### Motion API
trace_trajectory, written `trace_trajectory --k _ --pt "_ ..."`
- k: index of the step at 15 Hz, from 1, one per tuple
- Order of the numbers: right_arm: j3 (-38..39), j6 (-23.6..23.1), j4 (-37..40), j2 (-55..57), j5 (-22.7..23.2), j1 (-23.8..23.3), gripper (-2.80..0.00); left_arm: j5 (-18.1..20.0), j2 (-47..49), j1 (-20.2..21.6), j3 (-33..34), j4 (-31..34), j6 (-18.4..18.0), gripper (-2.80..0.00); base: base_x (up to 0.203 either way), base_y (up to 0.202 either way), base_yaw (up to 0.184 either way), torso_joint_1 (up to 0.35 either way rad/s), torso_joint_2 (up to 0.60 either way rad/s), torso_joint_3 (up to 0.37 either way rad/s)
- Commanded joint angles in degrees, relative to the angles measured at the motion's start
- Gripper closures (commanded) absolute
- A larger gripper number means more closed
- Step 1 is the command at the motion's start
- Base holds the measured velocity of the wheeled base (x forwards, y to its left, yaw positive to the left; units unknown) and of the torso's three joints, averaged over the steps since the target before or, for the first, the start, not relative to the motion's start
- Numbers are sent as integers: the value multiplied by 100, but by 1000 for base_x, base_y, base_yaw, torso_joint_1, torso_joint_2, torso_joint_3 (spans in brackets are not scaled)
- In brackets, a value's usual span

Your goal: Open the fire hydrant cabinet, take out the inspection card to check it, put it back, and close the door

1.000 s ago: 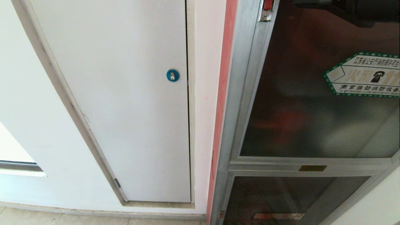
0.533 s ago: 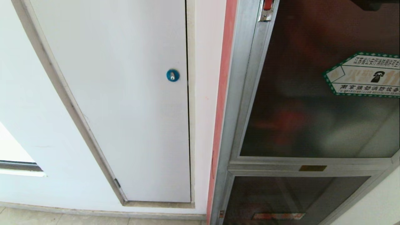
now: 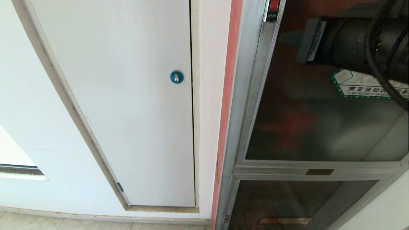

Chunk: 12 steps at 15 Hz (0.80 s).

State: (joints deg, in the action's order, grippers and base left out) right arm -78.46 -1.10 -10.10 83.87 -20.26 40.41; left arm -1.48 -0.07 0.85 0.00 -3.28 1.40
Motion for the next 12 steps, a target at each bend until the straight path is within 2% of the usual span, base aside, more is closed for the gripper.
trace_trajectory --k 1,2,5,11,12 --pt "750 -330 -1498 -25 -205 68 0 -2 7 3 114 -6 0 0 0 0 0 0 0 0" --pt "1065 -600 -2100 30 -365 123 0 -2 7 3 114 -5 0 0 0 0 0 0 0 0" --pt "1285 -901 -2866 118 -483 277 0 -2 7 3 114 -6 0 0 0 0 0 0 0 0" --pt "1605 -1276 -3341 137 -529 301 0 -2 7 3 114 2 0 0 0 0 0 0 0 0" --pt "1598 -1330 -3357 175 -539 301 -280 -2 7 3 114 -6 0 0 0 0 0 0 0 0"
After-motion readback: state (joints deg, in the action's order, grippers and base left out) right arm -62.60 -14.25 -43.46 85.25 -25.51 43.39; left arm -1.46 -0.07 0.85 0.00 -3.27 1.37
